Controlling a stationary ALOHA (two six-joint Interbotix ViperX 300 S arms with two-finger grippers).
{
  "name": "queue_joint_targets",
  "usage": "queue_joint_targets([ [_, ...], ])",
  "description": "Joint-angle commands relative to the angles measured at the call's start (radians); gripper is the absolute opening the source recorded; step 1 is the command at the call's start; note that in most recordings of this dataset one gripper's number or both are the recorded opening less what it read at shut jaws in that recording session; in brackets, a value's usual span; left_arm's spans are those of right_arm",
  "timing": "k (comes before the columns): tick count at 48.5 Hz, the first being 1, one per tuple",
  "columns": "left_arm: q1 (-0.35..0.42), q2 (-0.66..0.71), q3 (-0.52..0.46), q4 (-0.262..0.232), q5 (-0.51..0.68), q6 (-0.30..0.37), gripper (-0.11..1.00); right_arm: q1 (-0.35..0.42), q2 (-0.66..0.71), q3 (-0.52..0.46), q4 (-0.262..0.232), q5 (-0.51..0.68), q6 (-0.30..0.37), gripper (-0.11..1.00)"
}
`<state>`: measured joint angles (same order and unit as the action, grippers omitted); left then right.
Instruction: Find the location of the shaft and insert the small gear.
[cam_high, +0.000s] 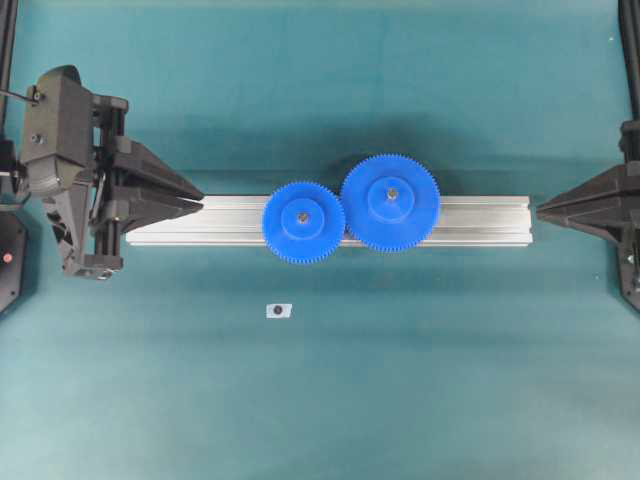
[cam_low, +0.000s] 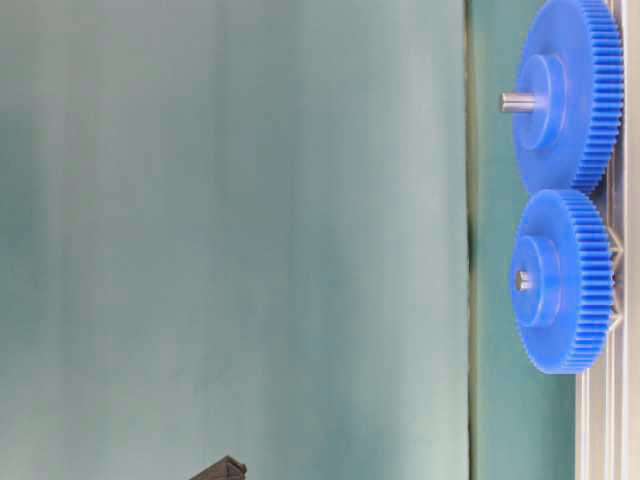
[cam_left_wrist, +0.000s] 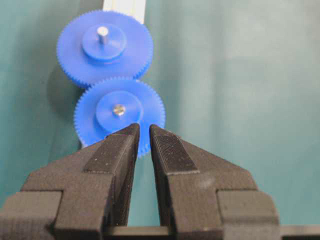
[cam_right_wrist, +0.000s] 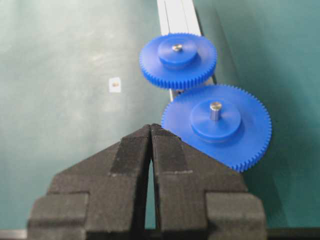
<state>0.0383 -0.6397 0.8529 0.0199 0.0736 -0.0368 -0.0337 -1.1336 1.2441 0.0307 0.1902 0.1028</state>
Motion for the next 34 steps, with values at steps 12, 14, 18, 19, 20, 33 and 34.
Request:
queue_joint_targets([
  [12, -0.003, -0.005, -0.011, 0.003, -0.008, -0.002, 0.18, -0.003, 0.008, -0.009, 0.002, -0.009, 0.008, 0.06],
  [14, -0.003, -0.005, -0.011, 0.002, -0.009, -0.002, 0.18, -0.003, 0.008, -0.009, 0.002, -0.009, 0.008, 0.06],
  [18, -0.003, -0.005, -0.011, 0.003, -0.008, -0.002, 0.18, -0.003, 0.008, -0.011, 0.002, -0.009, 0.008, 0.06],
  [19, -0.003, -0.005, -0.011, 0.003, -0.009, -0.002, 0.18, -0.003, 0.008, -0.011, 0.002, -0.009, 0.008, 0.06],
  [20, -0.003, -0.005, -0.011, 0.002, -0.008, -0.002, 0.18, -0.003, 0.008, -0.009, 0.002, -0.009, 0.008, 0.06],
  [33, -0.002, -0.005, -0.005, 0.002, -0.008, -0.003, 0.18, -0.003, 0.008, -0.009, 0.002, -0.009, 0.008, 0.06],
  [34, -0.003, -0.005, -0.003, 0.002, -0.008, -0.003, 0.18, -0.003, 0.008, -0.011, 0.002, -0.009, 0.008, 0.06],
])
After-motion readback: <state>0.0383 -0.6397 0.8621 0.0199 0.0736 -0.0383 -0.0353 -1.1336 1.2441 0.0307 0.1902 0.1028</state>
